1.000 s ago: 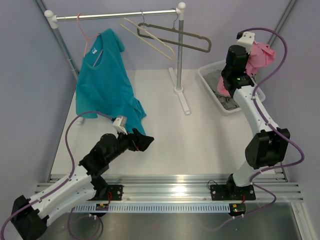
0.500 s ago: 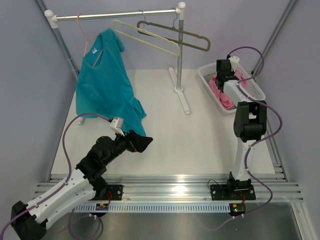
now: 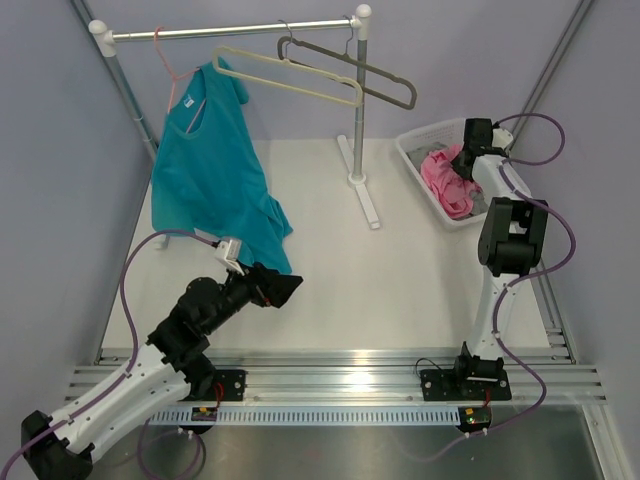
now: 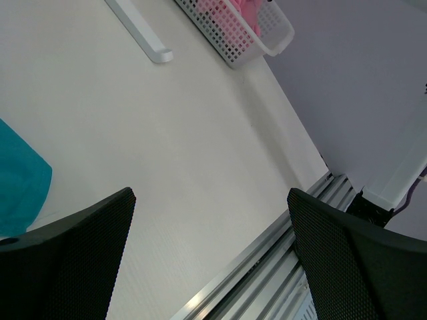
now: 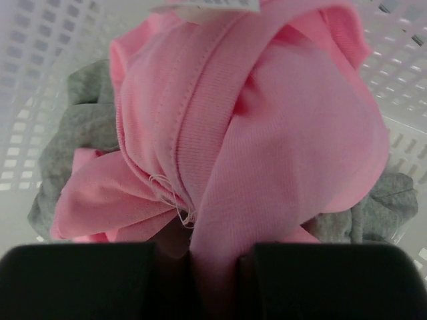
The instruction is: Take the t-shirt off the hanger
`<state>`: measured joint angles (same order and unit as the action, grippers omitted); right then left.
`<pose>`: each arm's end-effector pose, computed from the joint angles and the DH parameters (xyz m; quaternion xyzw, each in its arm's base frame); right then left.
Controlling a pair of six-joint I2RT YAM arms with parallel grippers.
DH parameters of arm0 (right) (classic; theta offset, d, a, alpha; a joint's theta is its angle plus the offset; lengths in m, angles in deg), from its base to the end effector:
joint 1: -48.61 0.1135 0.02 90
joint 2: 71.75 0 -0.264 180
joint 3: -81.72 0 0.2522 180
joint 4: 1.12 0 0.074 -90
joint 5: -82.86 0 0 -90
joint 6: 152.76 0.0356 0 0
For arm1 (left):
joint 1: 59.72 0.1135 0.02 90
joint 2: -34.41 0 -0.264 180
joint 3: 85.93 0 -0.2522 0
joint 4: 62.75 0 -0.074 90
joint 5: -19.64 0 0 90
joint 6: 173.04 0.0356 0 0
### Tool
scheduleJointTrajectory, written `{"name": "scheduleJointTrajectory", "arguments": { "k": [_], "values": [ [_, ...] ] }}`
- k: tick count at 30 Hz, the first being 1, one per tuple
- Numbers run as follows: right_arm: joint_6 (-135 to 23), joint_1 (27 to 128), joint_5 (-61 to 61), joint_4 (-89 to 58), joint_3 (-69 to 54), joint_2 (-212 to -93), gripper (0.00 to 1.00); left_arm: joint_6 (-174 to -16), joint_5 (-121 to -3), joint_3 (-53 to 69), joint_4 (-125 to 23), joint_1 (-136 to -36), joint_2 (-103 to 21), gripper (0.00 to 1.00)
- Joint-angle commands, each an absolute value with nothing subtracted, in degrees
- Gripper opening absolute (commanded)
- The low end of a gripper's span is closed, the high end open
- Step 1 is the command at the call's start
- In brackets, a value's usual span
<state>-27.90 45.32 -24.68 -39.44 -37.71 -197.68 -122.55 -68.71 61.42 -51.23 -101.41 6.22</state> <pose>0.5006 -0.0395 0.2226 0.3536 0.8432 -0.0322 0.4036 0.1095 -0.0989 0.2444 0.0238 0.7489 -0.4391 0.4957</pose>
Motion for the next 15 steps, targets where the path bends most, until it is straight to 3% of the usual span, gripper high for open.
{"name": "scheduleJointTrajectory", "arguments": {
  "k": [1,5,8,15],
  "values": [
    [-25.13,44.83,-21.20,-43.10,-38.48,-198.40,0.19,-122.24,-71.75,61.59,-52.76,-101.73,6.28,0.99],
    [-28.38,44.74,-20.07,-44.06,-39.53,-196.21,0.67,-121.98,-72.56,61.59,-52.85,-101.73,6.19,0.99],
    [-30.93,44.74,-19.54,-43.98,-39.27,-192.26,0.80,-121.54,-73.61,61.68,-52.68,-101.73,6.54,0.99],
    [-35.77,44.74,-19.54,-46.79,-40.15,-183.64,0.81,-121.80,-73.17,61.59,-53.03,-101.73,6.63,0.99]
  ]
}}
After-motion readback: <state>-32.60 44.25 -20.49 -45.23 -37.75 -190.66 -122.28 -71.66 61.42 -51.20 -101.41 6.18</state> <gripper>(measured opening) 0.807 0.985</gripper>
